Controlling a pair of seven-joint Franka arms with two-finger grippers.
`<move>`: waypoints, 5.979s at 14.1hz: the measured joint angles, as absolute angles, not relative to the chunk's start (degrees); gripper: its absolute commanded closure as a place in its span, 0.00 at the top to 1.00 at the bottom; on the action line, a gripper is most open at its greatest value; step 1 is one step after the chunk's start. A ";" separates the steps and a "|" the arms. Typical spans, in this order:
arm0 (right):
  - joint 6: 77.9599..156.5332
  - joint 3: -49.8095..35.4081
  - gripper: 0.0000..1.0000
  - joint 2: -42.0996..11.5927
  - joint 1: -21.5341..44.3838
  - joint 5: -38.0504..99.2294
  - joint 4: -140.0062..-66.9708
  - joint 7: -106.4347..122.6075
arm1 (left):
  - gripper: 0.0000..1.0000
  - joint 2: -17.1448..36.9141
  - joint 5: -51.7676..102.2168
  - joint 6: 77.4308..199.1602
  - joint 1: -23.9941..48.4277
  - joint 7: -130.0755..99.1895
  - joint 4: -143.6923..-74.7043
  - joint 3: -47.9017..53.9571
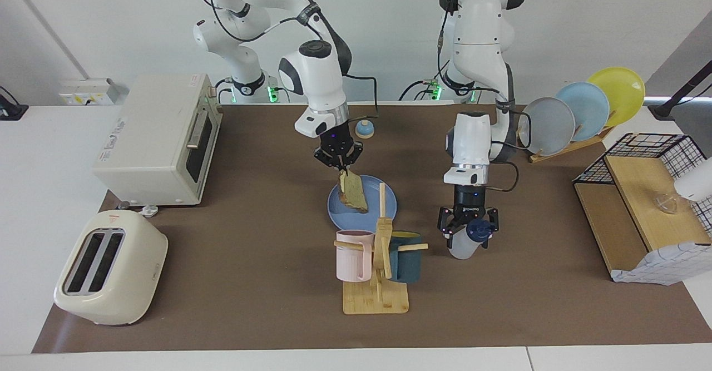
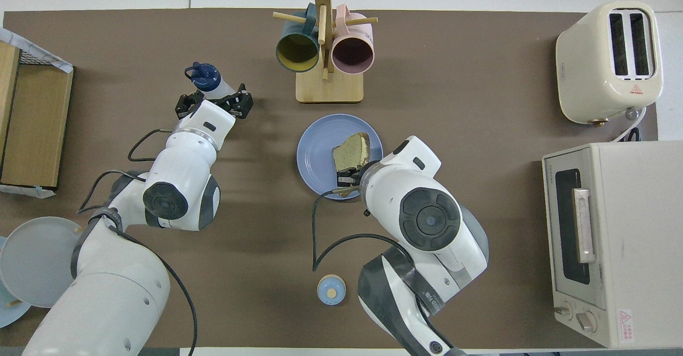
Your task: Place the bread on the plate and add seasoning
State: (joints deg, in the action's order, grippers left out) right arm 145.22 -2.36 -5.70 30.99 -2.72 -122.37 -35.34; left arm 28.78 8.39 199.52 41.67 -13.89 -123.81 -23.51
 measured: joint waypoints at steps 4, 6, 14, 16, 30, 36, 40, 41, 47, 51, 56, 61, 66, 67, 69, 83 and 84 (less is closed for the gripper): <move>145.41 -2.36 0.00 -5.20 29.56 -2.72 -124.34 -35.08 | 0.26 29.23 8.39 199.53 41.67 -13.89 -123.74 -23.52; 146.28 -2.36 0.00 -4.95 29.50 -2.72 -124.80 -35.06 | 0.00 29.22 8.39 199.53 41.67 -13.89 -123.74 -23.52; 149.79 -2.38 0.00 -4.76 28.35 -2.72 -127.10 -34.45 | 0.00 28.85 7.51 199.59 40.35 -12.78 -122.25 -24.18; 149.80 -2.41 0.00 -4.66 28.35 -2.72 -127.19 -34.45 | 0.00 27.96 6.64 198.85 39.61 -12.66 -121.30 -24.19; 155.26 -2.44 0.00 -4.47 28.23 3.21 -127.46 -43.83 | 0.00 18.99 1.94 178.28 38.68 -9.37 -115.00 -24.11; 156.80 -2.46 0.00 -4.49 28.25 3.23 -127.90 -43.73 | 0.00 15.66 1.77 165.38 38.67 -2.14 -111.82 -23.39; 157.03 -2.79 0.00 -4.50 28.58 3.23 -127.98 -41.14 | 0.00 13.74 1.76 160.32 38.67 1.83 -111.62 -22.98; 157.95 -2.79 0.00 -4.52 28.66 3.23 -128.02 -40.43 | 0.00 13.11 1.77 158.69 38.66 2.91 -111.48 -22.97; 160.66 -3.10 0.00 -4.90 30.74 6.81 -127.98 -39.96 | 0.00 7.40 8.09 144.75 37.55 15.10 -108.96 -23.00; 160.85 -3.15 0.00 -5.07 32.08 9.46 -126.11 -39.96 | 0.00 2.87 9.12 137.23 34.64 22.60 -108.62 -23.02; 160.85 -3.11 0.00 -5.68 32.06 9.64 -125.73 -38.04 | 0.00 -0.92 9.32 127.21 32.74 36.15 -108.61 -22.97; 163.36 -2.78 0.00 -6.32 31.47 9.78 -127.96 -34.45 | 0.00 -4.51 10.31 116.59 30.99 49.66 -108.60 -23.15; 163.42 -2.72 0.00 -6.99 29.60 9.78 -128.77 -33.98 | 0.00 -7.02 10.51 111.09 30.01 54.52 -108.62 -23.37; 162.61 -2.70 0.00 -6.99 29.36 9.79 -128.94 -33.98 | 0.00 -7.17 10.56 110.32 30.01 55.84 -108.63 -23.34; 161.98 -2.70 0.00 -6.99 29.04 9.81 -129.57 -33.98 | 0.00 -7.52 10.69 108.57 30.01 58.14 -108.63 -23.29; 152.15 -2.94 1.00 -6.38 29.59 12.86 -125.55 -34.08 | 0.00 -8.50 10.88 101.56 30.29 69.92 -108.65 -19.93; 148.17 -2.77 1.00 -6.21 29.41 12.86 -123.18 -34.08 | 0.00 -8.50 10.89 101.32 30.32 69.92 -108.66 -19.43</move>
State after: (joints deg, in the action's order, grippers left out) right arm 148.17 -2.77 -6.21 29.41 12.86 -123.18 -34.08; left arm -8.50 10.89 101.32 30.32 69.92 -108.66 -19.43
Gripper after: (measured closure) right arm 0.000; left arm 0.555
